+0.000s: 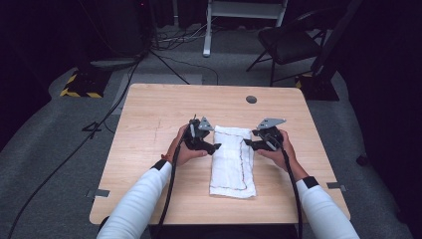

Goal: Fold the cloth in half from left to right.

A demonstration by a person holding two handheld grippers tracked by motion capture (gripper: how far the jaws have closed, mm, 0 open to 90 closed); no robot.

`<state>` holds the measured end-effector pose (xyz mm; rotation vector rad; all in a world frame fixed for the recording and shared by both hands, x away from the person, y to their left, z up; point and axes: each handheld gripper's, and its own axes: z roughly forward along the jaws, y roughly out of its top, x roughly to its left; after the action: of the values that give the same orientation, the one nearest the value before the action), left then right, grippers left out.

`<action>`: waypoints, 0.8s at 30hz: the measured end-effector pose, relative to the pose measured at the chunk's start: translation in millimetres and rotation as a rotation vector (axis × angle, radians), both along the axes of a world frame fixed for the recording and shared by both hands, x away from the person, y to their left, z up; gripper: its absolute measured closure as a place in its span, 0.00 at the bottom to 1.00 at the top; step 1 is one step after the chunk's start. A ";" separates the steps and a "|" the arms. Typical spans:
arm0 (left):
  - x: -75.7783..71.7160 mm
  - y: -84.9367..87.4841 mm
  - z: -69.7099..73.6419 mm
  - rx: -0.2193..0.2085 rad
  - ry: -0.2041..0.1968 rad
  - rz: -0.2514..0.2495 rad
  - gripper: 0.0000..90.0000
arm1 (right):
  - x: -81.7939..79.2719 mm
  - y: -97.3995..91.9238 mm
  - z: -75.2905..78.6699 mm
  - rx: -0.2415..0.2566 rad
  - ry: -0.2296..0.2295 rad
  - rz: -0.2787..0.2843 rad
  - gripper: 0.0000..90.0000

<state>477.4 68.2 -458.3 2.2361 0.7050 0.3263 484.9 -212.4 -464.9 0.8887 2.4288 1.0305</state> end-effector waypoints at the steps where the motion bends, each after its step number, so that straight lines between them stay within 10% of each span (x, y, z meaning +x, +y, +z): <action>1: 6.0 -2.1 -2.8 0.010 0.008 0.002 0.23 | 4.0 2.0 -0.4 0.002 0.006 -0.009 0.50; 11: 39.7 -16.7 -31.9 0.075 0.047 0.033 0.21 | 29.8 11.1 -9.2 0.043 0.064 -0.040 0.49; 19: 52.8 -12.5 -31.2 -0.022 0.082 0.065 0.19 | 36.7 7.3 -19.9 0.027 0.094 -0.074 0.48; 24: 60.8 -20.3 -34.1 0.007 0.075 0.084 0.19 | 39.6 5.2 -24.8 0.019 0.111 -0.080 0.47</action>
<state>538.2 47.9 -492.4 2.2390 0.8407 0.2883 524.4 -207.2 -489.7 1.0668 2.4545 1.0021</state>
